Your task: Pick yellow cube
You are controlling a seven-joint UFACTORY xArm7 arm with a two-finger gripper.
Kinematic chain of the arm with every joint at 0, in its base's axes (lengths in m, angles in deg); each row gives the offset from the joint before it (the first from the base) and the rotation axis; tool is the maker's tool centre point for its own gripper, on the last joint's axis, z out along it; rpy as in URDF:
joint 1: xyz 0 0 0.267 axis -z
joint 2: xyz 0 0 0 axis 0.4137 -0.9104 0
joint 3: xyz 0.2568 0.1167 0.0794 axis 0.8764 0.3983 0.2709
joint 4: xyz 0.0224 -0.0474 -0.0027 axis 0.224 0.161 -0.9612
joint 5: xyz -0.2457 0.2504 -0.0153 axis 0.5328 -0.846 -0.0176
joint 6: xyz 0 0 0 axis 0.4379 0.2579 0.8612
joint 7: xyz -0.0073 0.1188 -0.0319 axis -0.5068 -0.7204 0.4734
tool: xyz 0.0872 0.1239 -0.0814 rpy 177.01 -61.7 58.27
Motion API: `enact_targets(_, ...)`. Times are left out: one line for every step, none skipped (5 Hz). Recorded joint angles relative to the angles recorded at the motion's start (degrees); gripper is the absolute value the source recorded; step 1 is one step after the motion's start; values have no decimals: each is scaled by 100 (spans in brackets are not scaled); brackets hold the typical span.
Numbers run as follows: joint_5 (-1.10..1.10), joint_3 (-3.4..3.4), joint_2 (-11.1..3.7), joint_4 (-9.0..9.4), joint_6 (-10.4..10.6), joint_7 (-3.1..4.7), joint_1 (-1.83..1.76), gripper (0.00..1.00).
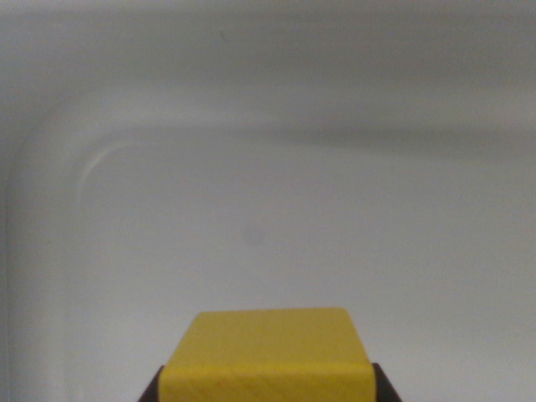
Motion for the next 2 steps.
enact_targets(-6,4,82,-188,-269,-8,3,100)
enact_targets(-6,4,82,-188,-269,-8,3,100)
